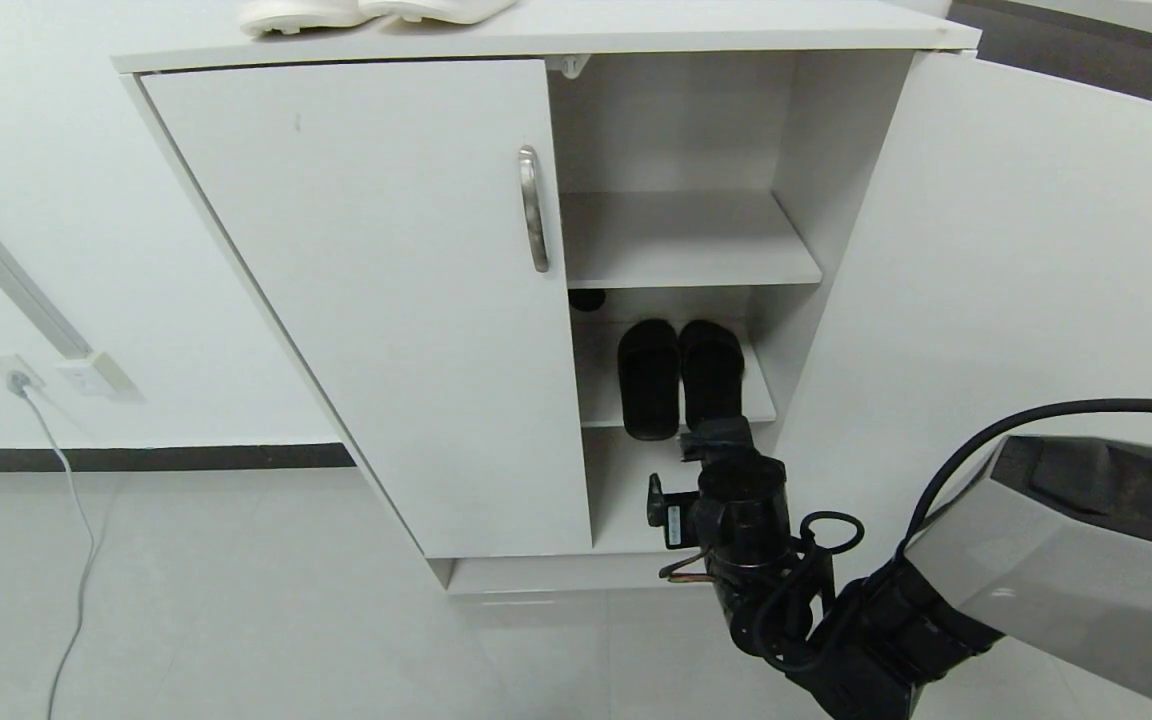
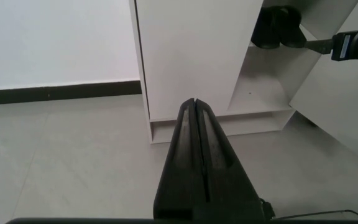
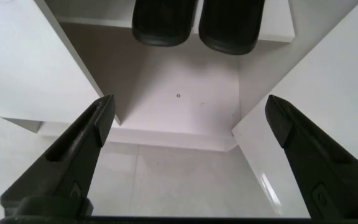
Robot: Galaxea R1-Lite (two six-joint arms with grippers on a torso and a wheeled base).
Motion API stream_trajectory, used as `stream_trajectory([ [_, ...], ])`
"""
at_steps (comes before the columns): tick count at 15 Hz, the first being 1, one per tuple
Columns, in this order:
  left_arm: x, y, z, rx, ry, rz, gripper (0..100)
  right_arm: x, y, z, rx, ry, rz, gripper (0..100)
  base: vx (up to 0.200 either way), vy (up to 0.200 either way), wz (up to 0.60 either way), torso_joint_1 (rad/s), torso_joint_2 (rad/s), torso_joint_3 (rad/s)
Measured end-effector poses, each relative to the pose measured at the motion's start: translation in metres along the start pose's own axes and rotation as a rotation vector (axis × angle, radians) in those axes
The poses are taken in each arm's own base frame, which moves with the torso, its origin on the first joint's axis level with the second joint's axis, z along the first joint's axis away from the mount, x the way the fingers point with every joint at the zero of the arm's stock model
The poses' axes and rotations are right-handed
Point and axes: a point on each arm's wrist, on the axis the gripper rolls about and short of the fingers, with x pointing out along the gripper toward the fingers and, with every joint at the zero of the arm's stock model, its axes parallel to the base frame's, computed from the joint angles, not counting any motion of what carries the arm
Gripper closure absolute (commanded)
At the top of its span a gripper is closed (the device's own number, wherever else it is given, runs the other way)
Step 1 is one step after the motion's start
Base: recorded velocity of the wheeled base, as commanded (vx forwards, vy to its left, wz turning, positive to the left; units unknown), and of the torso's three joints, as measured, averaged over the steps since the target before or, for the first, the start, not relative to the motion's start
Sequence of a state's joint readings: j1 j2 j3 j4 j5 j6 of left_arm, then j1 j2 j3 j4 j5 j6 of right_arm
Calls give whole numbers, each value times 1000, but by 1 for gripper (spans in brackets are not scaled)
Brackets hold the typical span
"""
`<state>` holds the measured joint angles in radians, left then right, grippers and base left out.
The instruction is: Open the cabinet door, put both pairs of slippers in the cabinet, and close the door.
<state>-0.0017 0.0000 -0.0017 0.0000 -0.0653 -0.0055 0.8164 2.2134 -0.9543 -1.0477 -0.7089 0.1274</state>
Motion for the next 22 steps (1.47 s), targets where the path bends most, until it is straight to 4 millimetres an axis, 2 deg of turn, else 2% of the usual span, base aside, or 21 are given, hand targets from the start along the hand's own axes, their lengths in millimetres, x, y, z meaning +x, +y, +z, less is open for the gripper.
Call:
stream_trajectory([
  [10, 0, 0, 0, 1, 0, 0, 100, -2, 1, -3, -9, 8, 5, 0, 0, 0, 0, 2, 3, 166],
  [22, 0, 0, 0, -3, 0, 2, 100, -6, -2, -5, 7, -16, 23, 0, 0, 0, 0, 1, 0, 5],
])
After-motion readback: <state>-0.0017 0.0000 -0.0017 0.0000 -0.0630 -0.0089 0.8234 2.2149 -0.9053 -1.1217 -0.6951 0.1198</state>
